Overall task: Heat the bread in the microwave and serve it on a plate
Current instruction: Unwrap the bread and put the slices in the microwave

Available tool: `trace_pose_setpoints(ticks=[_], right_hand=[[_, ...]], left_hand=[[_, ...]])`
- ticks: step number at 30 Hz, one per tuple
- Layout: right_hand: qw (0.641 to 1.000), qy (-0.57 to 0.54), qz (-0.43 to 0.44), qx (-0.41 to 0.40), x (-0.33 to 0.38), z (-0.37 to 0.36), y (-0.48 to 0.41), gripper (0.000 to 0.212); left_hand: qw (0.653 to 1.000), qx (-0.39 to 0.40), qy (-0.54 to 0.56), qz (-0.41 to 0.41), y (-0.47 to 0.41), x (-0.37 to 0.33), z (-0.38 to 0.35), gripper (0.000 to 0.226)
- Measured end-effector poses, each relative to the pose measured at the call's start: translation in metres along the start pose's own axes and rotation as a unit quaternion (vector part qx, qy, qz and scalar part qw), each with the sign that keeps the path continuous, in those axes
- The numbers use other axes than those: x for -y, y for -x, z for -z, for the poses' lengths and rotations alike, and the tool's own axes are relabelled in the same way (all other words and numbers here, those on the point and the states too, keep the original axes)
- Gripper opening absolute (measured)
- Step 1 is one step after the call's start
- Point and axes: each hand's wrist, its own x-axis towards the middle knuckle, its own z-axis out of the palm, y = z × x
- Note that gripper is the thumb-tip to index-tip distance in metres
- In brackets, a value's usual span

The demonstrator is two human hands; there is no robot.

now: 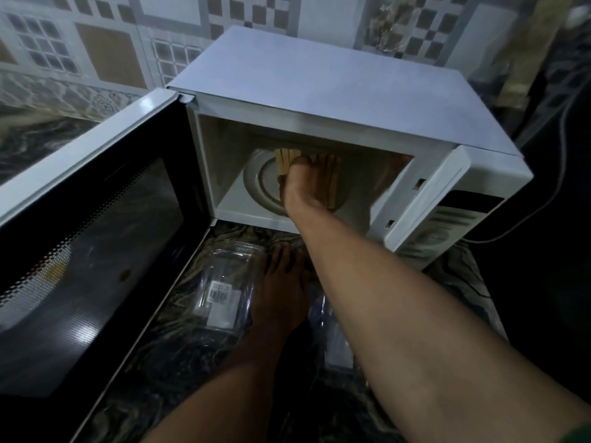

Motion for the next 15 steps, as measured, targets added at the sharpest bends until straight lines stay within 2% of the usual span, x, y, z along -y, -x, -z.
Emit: trace_pose_setpoints(ticks=[3,6,7,10,12,15], right_hand=[[0.992,-0.109,-0.047,-0.039,0.003,0.011,0.014,0.033],[0.999,0.026,0.042,-0.015,-0.004,0.015,0.027,0.028],[0.998,0.033,0.046,-0.030,-0.005,0.016,0.034,0.028],[0.997,0.004,0.050,-0.055,-0.005,0.024,0.058,0.014],[0.999,-0.022,0.035,-0.014,-0.005,0.029,0.076,0.003],[0.998,-0.054,0.020,-0.012,-0.002,0.037,0.103,0.017]], left_hand=[[0.999,-0.002,-0.031,-0.009,-0.004,0.004,-0.010,0.058],[1.000,0.006,-0.015,-0.001,-0.002,0.007,-0.016,0.058],[1.000,0.009,0.001,0.003,0.001,0.007,-0.015,0.058],[0.999,0.021,0.040,-0.005,0.013,0.001,-0.008,0.059],[0.998,0.029,0.054,-0.007,0.026,0.000,-0.003,0.057],[0.999,0.037,0.037,-0.015,0.047,0.000,0.000,0.057]])
